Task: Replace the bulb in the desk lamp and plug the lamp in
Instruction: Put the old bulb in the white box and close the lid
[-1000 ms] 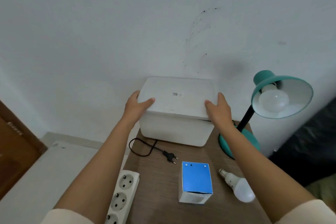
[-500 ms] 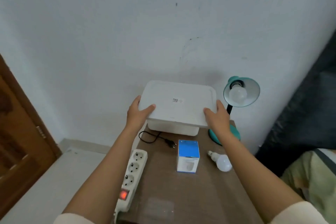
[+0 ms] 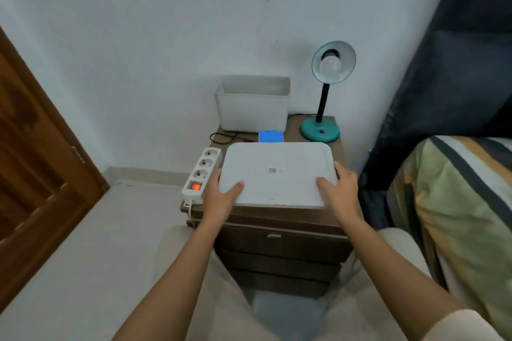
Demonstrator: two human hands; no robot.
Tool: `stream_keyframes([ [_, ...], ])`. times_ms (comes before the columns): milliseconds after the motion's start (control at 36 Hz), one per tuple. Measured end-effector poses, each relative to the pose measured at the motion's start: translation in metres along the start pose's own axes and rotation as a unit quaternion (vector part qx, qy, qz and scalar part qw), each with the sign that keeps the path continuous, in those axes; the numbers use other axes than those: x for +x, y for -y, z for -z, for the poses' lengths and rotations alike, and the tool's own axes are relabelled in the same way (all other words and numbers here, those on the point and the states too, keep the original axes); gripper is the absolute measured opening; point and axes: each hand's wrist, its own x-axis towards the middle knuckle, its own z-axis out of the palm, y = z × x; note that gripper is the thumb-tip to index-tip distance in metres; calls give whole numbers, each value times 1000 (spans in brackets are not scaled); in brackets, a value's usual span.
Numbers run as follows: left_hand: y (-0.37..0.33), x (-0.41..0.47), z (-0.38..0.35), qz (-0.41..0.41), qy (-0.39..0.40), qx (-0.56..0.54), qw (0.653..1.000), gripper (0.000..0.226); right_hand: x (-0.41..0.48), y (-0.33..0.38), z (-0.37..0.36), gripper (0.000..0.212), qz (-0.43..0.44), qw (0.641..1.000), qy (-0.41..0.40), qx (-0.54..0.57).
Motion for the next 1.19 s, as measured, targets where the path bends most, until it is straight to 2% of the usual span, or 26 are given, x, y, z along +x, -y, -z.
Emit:
stream_keyframes([
  [222, 44, -27, -3, 54, 28, 59, 996, 56, -12, -43, -7, 56, -55, 994, 65, -74],
  [417, 47, -16, -12, 22, 44, 130, 990, 49, 5, -59, -23, 36, -110, 983, 97, -106],
  [667, 48, 1, -30, 35, 36, 280, 959, 44, 21, -53, -32, 40, -112, 978, 93, -146],
  [861, 47, 5, -31, 20, 25, 291, 956, 44, 18, -54, -38, 35, -109, 980, 86, -145],
  [1194, 42, 3, -38, 28, -14, 274, 961, 48, 14, -60, -39, 50, -85, 986, 73, -120],
])
